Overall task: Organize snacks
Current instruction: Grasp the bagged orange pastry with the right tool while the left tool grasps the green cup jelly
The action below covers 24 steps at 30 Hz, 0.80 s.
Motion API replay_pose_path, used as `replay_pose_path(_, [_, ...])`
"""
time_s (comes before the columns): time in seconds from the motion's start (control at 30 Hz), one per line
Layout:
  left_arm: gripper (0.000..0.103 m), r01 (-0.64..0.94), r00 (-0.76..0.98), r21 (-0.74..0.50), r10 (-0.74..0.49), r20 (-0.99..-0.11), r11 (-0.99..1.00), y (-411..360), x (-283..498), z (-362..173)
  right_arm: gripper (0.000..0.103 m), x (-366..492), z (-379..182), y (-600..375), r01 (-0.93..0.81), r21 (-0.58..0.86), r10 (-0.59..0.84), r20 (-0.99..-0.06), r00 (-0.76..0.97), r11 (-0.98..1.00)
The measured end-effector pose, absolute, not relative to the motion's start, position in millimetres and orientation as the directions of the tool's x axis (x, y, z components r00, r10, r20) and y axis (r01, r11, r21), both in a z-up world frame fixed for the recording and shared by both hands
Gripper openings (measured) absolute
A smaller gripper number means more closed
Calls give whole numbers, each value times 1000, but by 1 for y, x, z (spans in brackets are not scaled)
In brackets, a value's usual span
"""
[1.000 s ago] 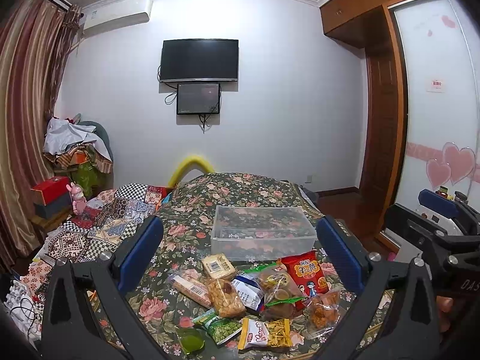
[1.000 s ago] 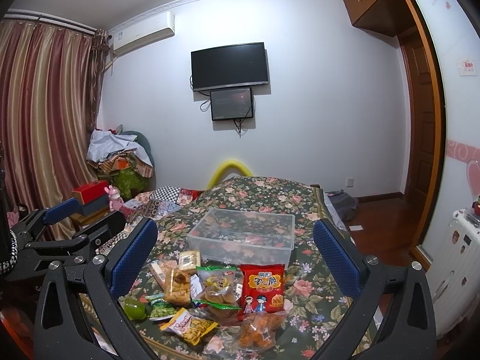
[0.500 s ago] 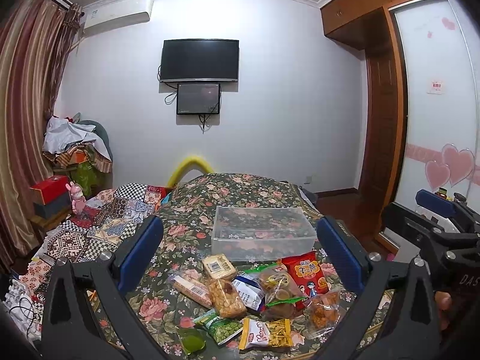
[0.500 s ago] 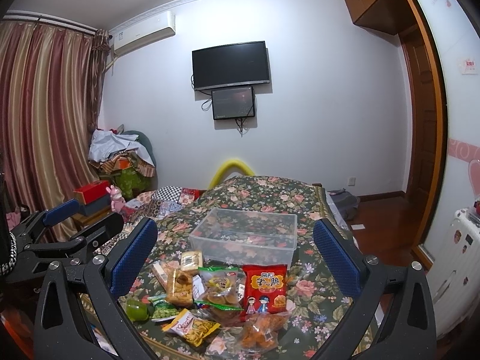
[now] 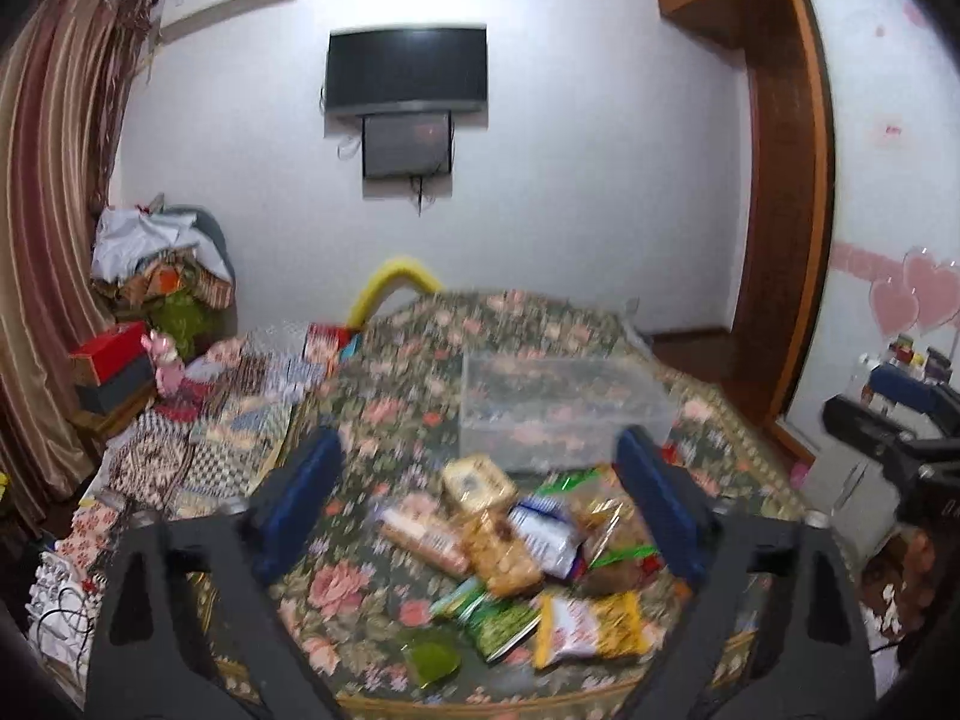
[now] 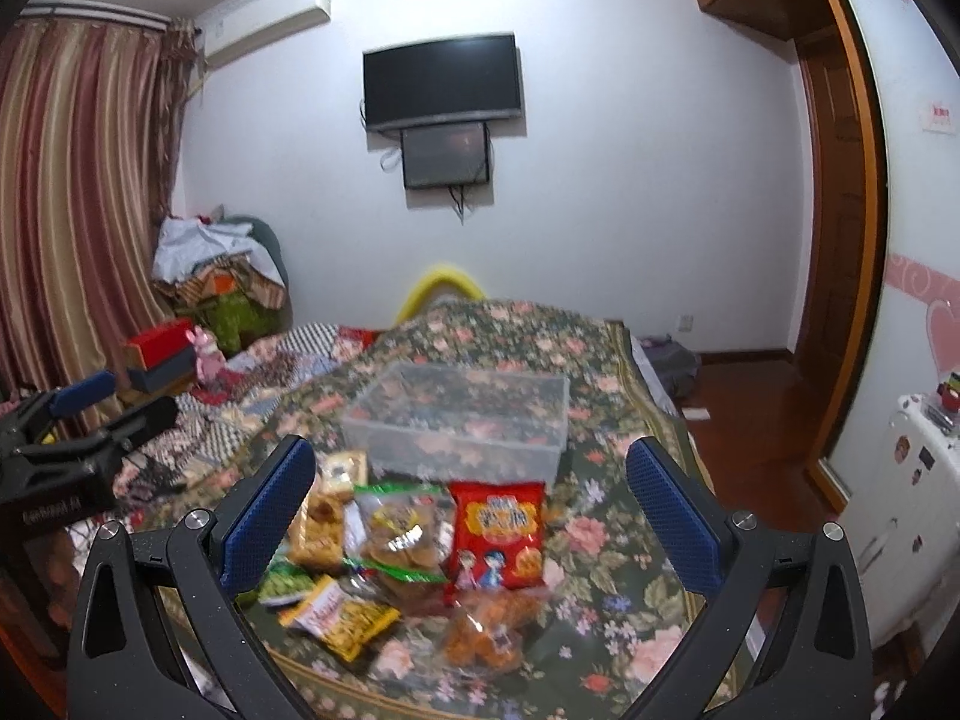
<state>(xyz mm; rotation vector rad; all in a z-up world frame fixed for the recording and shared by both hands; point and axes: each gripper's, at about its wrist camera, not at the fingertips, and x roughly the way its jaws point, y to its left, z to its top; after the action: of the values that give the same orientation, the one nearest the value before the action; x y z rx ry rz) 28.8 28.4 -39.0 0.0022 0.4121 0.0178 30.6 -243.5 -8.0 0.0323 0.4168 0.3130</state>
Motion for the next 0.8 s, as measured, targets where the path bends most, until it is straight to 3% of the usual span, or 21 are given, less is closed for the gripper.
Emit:
replay_pose_path(0.13, [73,-19,868,-5,14,-496,1000,46,41,-63,103,38,-27,-246,-286,80,290,-463,838,955])
replay_pose_path(0.27, [73,-25,832,11,27,-554,1000,56,46,-87,100,45,-52,-252,-276,93,282,-539,794,957])
replay_pose_path(0.4, [73,-37,780,-12,22,-626,999,68,52,-117,91,55,-73,-258,-275,145,304,-615,728,950])
replay_pose_path(0.8, [73,-31,633,-55,-23,-774,998,78,68,-189,91,75,-124,-255,-256,189,308,-744,592,948])
